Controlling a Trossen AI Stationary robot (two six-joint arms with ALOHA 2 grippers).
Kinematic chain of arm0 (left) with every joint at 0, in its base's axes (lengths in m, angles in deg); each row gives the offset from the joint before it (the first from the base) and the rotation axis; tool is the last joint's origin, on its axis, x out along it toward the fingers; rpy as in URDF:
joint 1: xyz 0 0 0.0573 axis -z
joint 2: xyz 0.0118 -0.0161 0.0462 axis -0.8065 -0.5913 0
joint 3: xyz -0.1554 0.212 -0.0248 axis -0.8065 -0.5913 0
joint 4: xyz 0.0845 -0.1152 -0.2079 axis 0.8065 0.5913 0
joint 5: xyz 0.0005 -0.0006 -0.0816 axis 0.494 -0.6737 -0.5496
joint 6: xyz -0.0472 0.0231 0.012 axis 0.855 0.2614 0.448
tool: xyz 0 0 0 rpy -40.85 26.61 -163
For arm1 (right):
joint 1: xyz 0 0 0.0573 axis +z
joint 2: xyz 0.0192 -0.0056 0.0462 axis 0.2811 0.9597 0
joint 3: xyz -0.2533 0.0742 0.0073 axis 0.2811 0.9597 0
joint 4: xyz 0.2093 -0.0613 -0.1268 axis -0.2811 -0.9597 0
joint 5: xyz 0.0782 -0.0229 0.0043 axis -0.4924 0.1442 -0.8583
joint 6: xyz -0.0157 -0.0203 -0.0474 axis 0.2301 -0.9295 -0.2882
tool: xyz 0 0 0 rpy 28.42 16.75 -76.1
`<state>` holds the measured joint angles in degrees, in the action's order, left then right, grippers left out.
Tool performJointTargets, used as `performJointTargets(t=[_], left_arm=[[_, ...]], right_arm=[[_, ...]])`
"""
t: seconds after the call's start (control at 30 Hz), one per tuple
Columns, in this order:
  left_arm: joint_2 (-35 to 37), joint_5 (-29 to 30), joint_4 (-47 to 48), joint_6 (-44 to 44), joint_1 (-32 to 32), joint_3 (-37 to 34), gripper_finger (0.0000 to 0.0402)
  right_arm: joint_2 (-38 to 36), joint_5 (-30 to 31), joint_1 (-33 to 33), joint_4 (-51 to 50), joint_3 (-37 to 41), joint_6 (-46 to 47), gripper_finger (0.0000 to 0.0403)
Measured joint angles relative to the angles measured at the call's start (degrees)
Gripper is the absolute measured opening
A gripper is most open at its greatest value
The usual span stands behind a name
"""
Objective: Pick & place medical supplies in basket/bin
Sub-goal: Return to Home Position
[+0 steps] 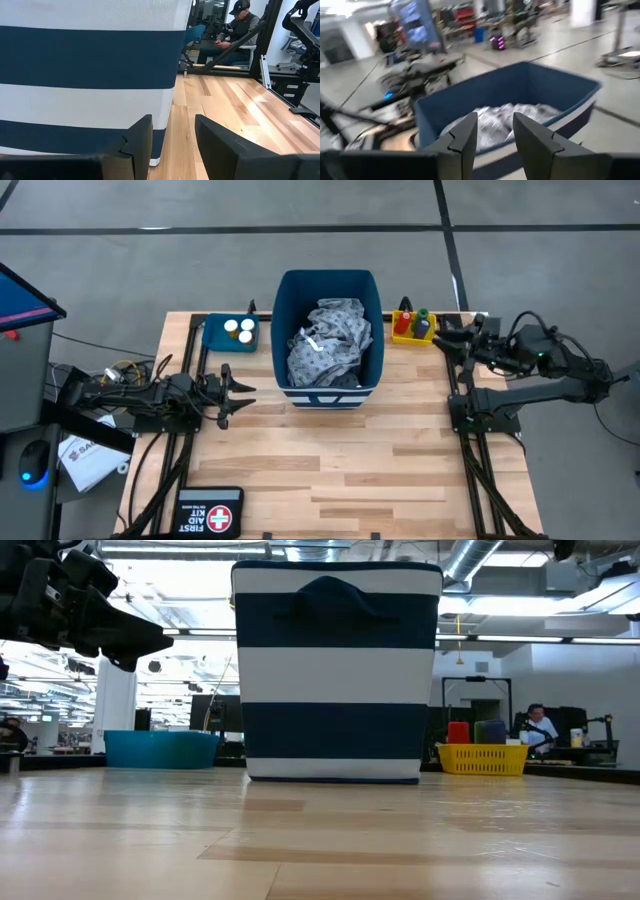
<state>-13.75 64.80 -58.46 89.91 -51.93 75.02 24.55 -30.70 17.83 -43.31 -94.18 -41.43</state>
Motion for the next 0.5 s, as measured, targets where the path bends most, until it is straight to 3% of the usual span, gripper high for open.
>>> performJointTargets(t=[0.23,0.5], left_arm=[[0.0,-0.02,0.0,0.0,0.0,0.0,0.014],[0.0,-0.02,0.0,0.02,0.0,0.0,0.014]], right_arm=[[-4.39,-11.77,0.0,-1.95,2.48,-1.73,0.0123],[-17.99,-24.38,0.0,7.94,16.13,-1.49,0.0123]])
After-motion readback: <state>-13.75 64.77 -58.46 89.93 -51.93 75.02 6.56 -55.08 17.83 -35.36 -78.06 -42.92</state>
